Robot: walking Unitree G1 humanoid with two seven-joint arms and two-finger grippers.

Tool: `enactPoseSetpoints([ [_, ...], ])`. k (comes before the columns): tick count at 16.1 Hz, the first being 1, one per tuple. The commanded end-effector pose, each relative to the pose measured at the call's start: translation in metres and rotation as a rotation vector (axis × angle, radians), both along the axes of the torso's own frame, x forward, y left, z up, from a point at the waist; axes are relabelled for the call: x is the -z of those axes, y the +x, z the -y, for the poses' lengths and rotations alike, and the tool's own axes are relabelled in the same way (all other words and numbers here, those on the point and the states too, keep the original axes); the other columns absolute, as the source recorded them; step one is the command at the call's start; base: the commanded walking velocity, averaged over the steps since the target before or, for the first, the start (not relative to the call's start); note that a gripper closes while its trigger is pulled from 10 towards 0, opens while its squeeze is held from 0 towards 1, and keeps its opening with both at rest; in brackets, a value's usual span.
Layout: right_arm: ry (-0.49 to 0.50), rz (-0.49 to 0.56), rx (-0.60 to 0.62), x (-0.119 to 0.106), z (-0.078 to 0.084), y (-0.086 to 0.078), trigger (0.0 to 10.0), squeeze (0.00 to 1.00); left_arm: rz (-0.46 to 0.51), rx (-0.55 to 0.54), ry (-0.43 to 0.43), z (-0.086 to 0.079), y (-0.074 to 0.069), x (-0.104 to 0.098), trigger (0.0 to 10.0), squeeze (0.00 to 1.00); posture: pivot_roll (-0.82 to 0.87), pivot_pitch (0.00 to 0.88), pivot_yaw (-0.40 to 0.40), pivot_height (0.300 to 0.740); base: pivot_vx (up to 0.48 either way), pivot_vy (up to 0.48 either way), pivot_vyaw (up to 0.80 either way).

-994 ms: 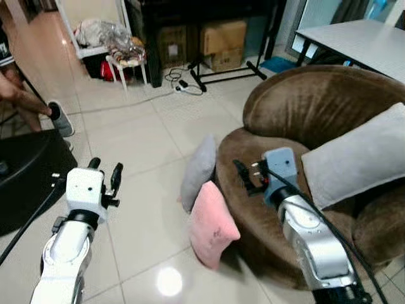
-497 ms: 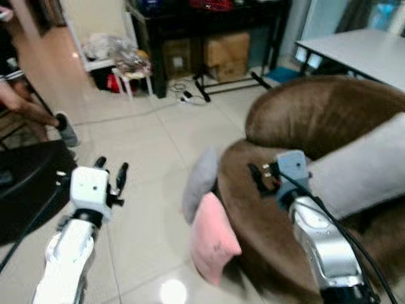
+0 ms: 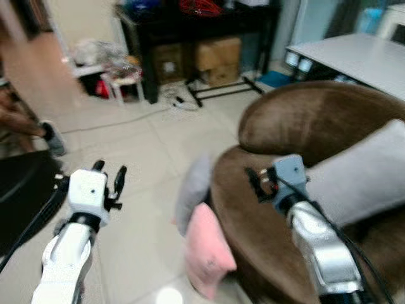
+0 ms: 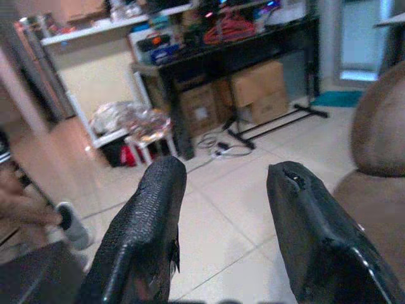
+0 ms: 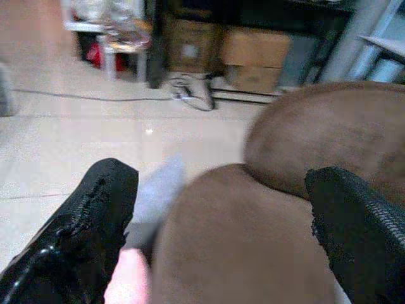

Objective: Move the pillow to the sofa from floor

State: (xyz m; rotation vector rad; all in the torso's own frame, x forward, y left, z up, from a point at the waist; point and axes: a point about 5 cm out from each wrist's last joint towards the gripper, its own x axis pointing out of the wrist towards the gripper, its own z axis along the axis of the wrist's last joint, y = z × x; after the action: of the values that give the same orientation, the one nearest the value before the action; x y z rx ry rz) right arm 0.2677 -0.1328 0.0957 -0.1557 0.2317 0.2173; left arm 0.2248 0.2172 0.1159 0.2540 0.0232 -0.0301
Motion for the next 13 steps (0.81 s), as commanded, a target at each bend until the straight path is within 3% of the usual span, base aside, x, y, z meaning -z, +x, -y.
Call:
enactPoseSetpoints([
  [1,0.013,0.013,-0.021,-0.005,-0.004,0.000,10.0,0.00,-0.003,-0.001,0.006,-0.001,-0.001,-0.001,10.0,0.00,0.01,0.000,-0.006,0.740,0.330,0.000,0.00],
  [4,0.040,-0.002,-0.060,-0.004,-0.005,-0.004,10.0,0.00,-0.006,-0.037,0.035,-0.003,-0.003,0.001,10.0,0.00,0.02,0.000,-0.024,0.735,0.187,0.000,0.00],
  [13,0.029,0.002,-0.049,-0.003,0.005,-0.004,10.0,0.00,-0.026,-0.063,0.050,-0.003,-0.007,0.009,10.0,0.00,0.02,0.000,-0.047,0.645,0.000,0.000,0.00],
])
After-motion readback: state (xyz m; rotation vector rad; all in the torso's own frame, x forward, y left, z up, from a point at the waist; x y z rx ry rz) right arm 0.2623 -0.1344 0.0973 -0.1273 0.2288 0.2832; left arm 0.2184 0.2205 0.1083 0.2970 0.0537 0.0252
